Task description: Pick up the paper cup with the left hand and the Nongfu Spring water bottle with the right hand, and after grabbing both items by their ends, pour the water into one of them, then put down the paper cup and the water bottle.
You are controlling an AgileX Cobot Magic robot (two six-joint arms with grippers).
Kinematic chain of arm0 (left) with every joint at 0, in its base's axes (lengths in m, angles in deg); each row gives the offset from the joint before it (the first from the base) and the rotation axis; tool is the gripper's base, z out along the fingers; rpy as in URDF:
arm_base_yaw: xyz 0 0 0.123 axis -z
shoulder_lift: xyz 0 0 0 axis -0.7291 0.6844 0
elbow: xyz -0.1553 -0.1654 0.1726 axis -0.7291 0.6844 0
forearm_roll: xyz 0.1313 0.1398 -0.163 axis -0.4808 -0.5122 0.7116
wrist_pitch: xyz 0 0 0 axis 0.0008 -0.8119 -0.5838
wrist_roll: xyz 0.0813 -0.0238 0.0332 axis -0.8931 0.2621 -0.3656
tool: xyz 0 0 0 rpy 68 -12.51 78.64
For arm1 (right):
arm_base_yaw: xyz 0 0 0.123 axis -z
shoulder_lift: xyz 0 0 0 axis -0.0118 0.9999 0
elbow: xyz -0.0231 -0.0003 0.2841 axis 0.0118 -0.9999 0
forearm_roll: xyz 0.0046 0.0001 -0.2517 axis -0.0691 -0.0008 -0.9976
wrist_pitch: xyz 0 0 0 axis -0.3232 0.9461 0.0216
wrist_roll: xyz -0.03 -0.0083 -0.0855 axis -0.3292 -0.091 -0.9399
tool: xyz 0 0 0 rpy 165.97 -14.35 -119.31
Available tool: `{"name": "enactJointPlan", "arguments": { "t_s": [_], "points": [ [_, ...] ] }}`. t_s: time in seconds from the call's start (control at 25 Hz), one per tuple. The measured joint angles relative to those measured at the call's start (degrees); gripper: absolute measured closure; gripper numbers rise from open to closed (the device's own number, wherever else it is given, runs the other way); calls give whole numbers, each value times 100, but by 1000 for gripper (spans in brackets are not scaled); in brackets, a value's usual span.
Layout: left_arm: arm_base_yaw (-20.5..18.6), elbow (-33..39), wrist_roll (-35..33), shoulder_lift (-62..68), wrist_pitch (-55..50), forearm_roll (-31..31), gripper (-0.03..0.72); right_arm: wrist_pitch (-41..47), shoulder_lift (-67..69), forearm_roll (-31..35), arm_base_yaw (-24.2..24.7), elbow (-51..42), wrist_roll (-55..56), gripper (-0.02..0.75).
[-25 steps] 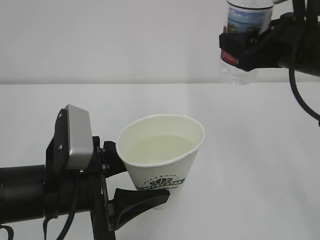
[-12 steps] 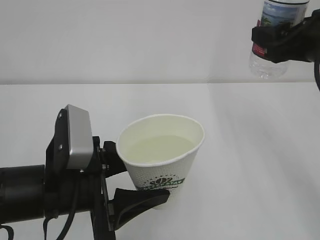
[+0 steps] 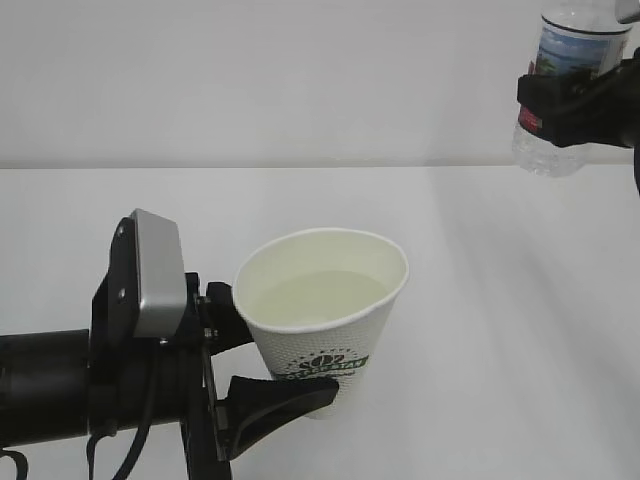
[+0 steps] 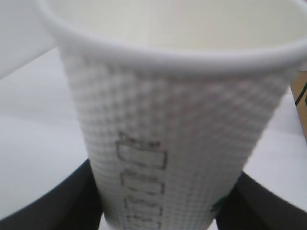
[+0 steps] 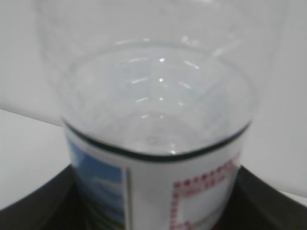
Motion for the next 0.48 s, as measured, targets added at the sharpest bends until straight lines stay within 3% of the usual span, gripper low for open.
{"name": "enactJointPlan", "arguments": {
  "t_s": [0.48],
  "points": [
    [0, 0, 0, 0, -11, 11, 224, -333, 0, 1069, 0, -578, -821, 232]
  ]
}}
